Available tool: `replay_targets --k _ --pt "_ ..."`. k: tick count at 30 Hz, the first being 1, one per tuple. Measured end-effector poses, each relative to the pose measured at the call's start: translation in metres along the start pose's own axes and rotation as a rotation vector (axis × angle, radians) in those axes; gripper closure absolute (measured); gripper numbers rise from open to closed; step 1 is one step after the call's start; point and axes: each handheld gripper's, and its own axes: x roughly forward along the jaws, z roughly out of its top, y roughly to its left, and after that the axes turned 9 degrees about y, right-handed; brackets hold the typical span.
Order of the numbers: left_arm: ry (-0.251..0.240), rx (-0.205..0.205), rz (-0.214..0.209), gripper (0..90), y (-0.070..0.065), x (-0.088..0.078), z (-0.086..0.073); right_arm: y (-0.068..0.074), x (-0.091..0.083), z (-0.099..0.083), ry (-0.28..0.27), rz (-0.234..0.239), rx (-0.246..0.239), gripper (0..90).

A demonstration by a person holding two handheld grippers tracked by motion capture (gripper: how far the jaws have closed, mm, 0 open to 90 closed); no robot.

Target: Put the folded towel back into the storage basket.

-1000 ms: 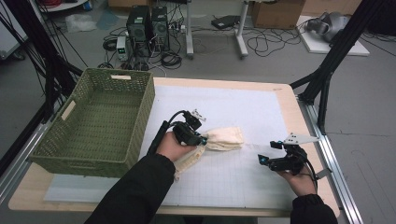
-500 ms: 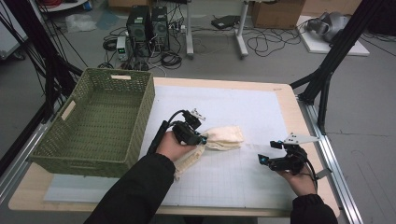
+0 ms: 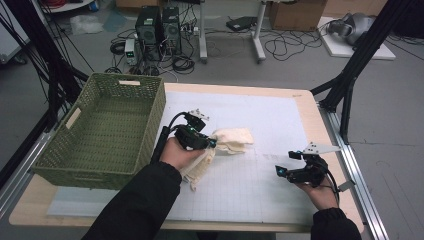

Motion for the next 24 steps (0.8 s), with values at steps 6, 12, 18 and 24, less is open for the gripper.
replay_targets --k 6,12,18,24 --pt "-0.043 -0.035 -0.011 80.8 0.001 -0.015 0.001 0.001 0.0 0.0 -0.007 0.005 0.005 12.3" --pt "-0.152 -0.175 -0.09 80.9 0.022 -0.029 0.002 0.001 0.001 0.001 -0.005 0.009 0.002 12.2" --pt "-0.245 -0.287 -0.188 80.9 0.041 -0.034 -0.001 0.001 0.0 0.002 -0.013 0.012 -0.003 12.3" --pt "-0.28 -0.305 -0.222 81.0 0.046 -0.039 -0.002 0.001 0.0 0.002 -0.019 0.014 -0.005 12.3"
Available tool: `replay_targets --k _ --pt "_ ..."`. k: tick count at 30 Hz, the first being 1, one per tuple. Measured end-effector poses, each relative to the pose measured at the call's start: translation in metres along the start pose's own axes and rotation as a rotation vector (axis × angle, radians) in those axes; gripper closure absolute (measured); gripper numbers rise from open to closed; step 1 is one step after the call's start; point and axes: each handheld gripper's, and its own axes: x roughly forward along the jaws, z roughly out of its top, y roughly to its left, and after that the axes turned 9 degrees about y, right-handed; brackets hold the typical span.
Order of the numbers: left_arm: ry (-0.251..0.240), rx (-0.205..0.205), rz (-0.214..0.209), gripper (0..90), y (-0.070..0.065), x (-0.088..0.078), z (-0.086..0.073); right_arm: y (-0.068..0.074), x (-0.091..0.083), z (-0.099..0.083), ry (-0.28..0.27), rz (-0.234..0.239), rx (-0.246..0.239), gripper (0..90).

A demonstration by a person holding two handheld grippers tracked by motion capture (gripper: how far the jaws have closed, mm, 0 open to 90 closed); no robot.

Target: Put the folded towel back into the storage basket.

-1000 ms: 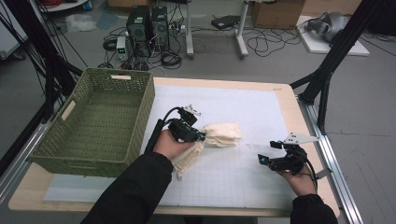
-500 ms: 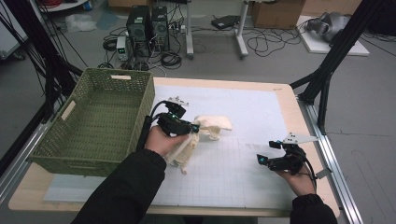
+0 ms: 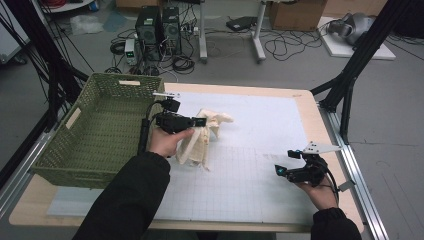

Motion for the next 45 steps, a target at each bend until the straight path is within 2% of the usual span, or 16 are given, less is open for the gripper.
replay_targets --k 2,3,5,6,8,10,13,16,20,24,32,45 --pt "0.009 -0.008 -0.006 80.9 0.001 -0.002 0.001 0.0 0.0 0.0 -0.002 -0.001 -0.005 12.3" --pt "0.009 -0.006 0.006 80.9 0.001 -0.004 0.001 0.0 0.0 0.0 -0.001 -0.001 -0.008 12.3" --pt "-0.012 -0.011 -0.022 81.0 -0.002 -0.008 0.001 0.0 0.001 0.001 0.0 0.0 -0.013 12.3" --pt "-0.03 -0.01 -0.021 81.0 -0.005 -0.011 0.002 0.0 0.001 0.001 0.0 -0.001 -0.014 12.3" --pt "-0.033 0.006 -0.034 81.0 -0.011 -0.014 0.004 0.001 0.002 0.001 0.007 0.004 -0.01 12.3" --pt "-0.038 0.013 -0.017 81.0 -0.014 -0.019 0.007 0.0 0.002 0.002 0.006 0.003 -0.016 12.2" --pt "-0.058 -0.001 0.016 81.0 -0.012 -0.032 0.011 0.0 0.002 0.002 0.004 0.003 -0.02 12.3" --pt "-0.07 -0.021 0.046 81.0 -0.004 -0.048 0.012 0.0 0.002 0.001 0.006 0.004 -0.017 12.3" --pt "-0.095 -0.072 0.059 81.0 0.011 -0.071 0.012 0.001 0.003 0.002 0.009 0.004 -0.021 12.3" --pt "-0.119 -0.106 0.073 81.0 0.024 -0.087 0.009 0.001 0.005 0.002 0.019 0.005 -0.02 12.3" --pt "-0.163 -0.164 0.097 81.0 0.041 -0.107 0.003 0.002 0.007 0.002 0.032 0.005 -0.028 12.3" --pt "-0.222 -0.231 0.121 81.0 0.067 -0.136 -0.011 0.002 0.009 0.002 0.042 0.01 -0.033 12.3"
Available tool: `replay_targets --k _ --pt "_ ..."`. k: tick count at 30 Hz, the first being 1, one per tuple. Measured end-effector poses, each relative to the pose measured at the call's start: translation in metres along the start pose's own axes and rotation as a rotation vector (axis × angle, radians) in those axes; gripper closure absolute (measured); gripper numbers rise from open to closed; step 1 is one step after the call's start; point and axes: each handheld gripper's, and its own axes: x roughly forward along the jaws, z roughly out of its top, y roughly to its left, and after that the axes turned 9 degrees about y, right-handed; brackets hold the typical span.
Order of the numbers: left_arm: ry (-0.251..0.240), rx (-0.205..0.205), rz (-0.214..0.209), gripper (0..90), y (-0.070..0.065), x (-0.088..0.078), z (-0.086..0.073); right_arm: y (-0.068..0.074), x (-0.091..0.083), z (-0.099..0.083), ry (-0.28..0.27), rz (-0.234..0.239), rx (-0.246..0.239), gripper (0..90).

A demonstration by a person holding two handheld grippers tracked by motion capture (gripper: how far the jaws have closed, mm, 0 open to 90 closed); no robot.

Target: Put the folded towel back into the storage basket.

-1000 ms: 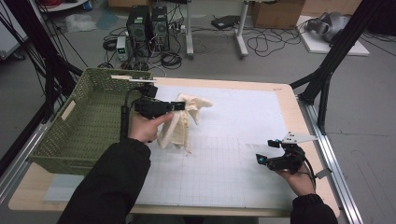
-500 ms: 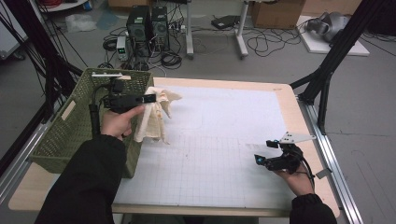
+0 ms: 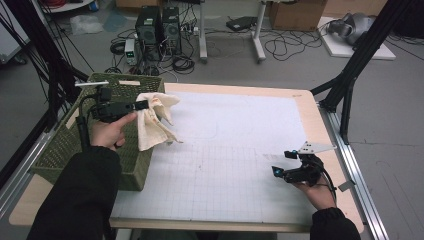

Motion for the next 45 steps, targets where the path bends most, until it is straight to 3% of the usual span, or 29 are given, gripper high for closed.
replay_targets --k 6,17,25,29,36,41,45 --pt "-0.014 -0.013 0.036 81.0 0.012 -0.017 -0.001 0.0 0.001 0.0 0.003 -0.002 -0.001 12.3" --pt "0.032 -0.016 0.147 81.0 0.035 -0.044 -0.008 0.001 0.002 0.0 0.018 -0.001 -0.004 12.3" --pt "0.144 0.026 0.277 80.9 0.046 -0.049 -0.013 0.001 0.002 0.0 0.019 -0.002 -0.008 12.3" --pt "0.224 0.056 0.406 80.9 0.052 -0.045 -0.018 0.001 0.002 0.0 0.02 -0.003 -0.008 12.3" --pt "0.34 0.099 0.55 80.8 0.062 -0.038 -0.024 0.0 0.002 0.0 0.02 -0.001 -0.007 12.3" --pt "0.401 0.104 0.597 80.7 0.064 -0.033 -0.025 0.0 0.003 0.0 0.023 -0.001 -0.002 12.3" --pt "0.449 0.082 0.646 80.2 0.069 -0.027 -0.021 0.0 0.005 0.0 0.028 -0.001 -0.01 12.3"
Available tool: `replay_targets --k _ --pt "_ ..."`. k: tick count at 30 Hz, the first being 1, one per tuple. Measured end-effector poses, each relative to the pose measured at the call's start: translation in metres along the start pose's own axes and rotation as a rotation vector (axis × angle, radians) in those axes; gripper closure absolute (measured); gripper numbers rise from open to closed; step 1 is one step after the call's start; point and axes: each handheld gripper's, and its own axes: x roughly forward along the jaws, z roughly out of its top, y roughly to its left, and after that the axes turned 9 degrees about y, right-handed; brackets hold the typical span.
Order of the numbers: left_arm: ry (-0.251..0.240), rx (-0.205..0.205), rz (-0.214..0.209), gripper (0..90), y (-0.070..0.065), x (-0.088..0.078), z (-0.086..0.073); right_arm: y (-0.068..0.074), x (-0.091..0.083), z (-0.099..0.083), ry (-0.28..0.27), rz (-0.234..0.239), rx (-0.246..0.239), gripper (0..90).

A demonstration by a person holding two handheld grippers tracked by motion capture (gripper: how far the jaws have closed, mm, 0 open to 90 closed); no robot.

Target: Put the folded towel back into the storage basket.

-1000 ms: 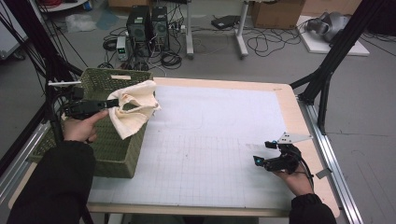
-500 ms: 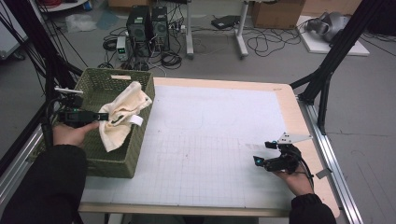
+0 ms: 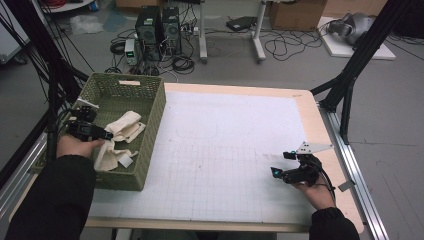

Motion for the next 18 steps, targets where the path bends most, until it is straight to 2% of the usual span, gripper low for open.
replay_targets --k 3,5,8,11,12,13,15,18 --pt "0.057 0.026 0.042 80.2 -0.004 0.007 0.007 0.001 0.002 0.0 0.012 0.006 -0.002 12.3" --pt "0.105 0.062 0.076 80.2 -0.009 0.013 0.011 0.001 0.003 0.0 0.014 0.005 -0.001 12.3" --pt "0.16 0.092 0.09 80.2 -0.012 0.021 0.013 0.001 0.003 0.0 0.018 0.007 0.0 12.3" --pt "0.265 0.127 0.132 80.2 -0.011 0.035 0.01 0.001 0.004 0.0 0.019 0.007 0.0 12.3" --pt "0.281 0.133 0.13 80.0 -0.011 0.038 0.009 0.001 0.004 0.0 0.02 0.008 0.0 12.3" --pt "0.281 0.148 0.132 79.7 -0.011 0.04 0.009 0.001 0.005 0.0 0.022 0.009 -0.001 12.3" --pt "0.281 0.151 0.127 79.0 -0.011 0.039 0.009 0.001 0.005 0.0 0.025 0.009 -0.002 12.3" --pt "0.263 0.154 0.095 73.3 -0.011 0.036 0.009 0.001 0.006 0.0 0.025 0.008 -0.001 12.3"
